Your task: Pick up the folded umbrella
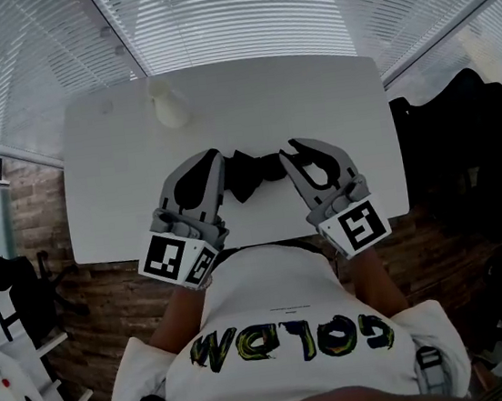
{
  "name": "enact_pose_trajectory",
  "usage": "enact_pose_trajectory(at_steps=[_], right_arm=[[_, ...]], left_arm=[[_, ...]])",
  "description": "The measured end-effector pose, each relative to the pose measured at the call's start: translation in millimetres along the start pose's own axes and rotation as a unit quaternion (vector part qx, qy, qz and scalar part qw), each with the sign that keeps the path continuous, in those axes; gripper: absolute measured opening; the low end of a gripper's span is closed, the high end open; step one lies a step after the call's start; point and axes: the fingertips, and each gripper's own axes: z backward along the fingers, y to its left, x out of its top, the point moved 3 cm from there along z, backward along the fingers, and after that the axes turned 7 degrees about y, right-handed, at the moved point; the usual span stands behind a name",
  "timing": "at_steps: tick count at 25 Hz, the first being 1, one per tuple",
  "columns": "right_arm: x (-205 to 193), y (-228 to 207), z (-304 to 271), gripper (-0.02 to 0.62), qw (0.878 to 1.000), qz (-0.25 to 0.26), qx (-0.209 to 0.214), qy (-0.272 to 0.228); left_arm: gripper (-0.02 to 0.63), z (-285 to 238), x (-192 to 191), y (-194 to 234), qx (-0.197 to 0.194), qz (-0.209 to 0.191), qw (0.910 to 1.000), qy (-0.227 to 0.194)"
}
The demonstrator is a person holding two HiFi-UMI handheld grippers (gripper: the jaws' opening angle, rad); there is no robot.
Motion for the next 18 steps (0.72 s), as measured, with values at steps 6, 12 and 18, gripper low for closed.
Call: enact_pose_trajectory(at_steps=[6,12,18], right_arm=[[-17,3,-11,0.104,0.999,0.009,0.013,0.027],[-37,15,-32,0.14,0.998,0.014,0.03,0.06],[-58,23,-48,0.17,0.995,0.022,0.046,0.09]], left_arm=[[0.011,1,1,0,0.003,-0.002,1.0,0.0],[0.011,3,0,8,0.006,0.001,1.0,0.0],[0.011,4,0,11,0.009,0.002,1.0,-0.002]])
